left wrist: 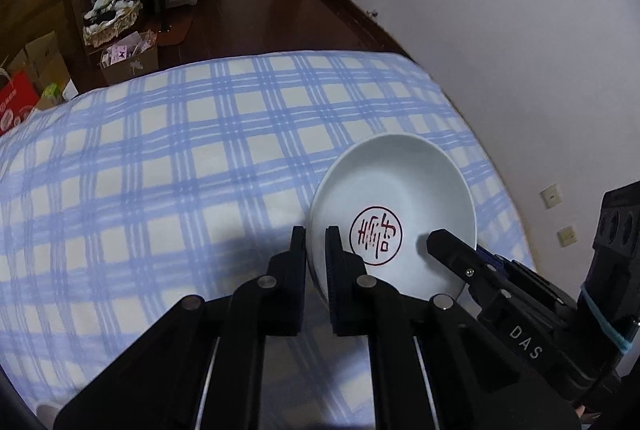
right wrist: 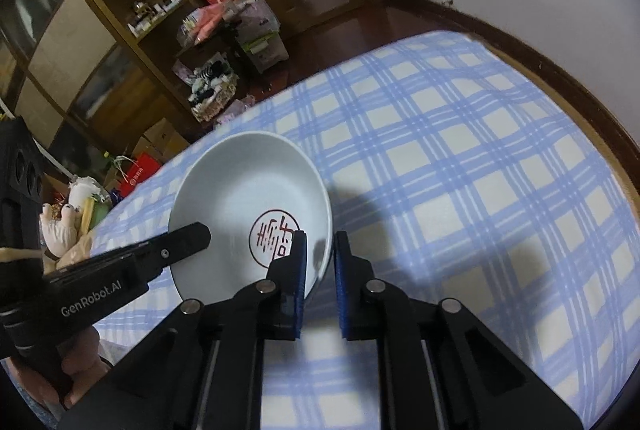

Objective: Organize plates and bowls
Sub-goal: 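Close both tools on the rim of the bowl with the red character, then carry the red-character bowl with both tools and lower it into the nested bowls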

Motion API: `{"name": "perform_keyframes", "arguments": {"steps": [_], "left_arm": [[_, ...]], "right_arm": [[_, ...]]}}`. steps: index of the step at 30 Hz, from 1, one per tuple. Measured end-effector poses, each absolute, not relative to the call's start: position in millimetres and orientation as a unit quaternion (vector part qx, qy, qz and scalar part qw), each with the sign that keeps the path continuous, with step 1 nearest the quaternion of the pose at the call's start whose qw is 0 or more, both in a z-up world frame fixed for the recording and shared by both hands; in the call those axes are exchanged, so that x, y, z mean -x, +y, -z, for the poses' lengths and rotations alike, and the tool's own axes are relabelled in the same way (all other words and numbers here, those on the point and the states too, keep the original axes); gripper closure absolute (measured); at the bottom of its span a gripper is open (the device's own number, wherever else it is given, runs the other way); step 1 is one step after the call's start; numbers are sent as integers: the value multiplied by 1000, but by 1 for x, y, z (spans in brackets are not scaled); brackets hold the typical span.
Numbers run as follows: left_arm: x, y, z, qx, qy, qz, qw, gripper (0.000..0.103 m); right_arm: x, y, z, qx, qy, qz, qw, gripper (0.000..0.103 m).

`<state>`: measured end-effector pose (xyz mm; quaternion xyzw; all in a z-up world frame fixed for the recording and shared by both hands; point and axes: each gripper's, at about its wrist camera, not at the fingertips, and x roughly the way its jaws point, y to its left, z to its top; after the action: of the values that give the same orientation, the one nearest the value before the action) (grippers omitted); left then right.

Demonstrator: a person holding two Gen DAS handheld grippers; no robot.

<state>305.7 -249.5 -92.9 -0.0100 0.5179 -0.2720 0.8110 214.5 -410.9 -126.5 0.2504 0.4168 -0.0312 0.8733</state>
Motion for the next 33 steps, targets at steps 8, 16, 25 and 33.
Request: {"name": "perform_keyframes", "arguments": {"steps": [8,16,25,33], "left_arm": [[-269,-202,59,23,506,262,821,94],[-225,-148,41,40,502,233,832,94],[-180,-89,18,57,483,211,848,94],[-153,-46,4,71,463,186,864,94]], "right_arm": [[-192,-374,87,-224,407,11,885,89],[-162,-320,62,-194,408,-10,892,89],[-128,-266,44,-182,397,-38,899,89],[-107,-224,33,-168,387,-60,905,89]]}}
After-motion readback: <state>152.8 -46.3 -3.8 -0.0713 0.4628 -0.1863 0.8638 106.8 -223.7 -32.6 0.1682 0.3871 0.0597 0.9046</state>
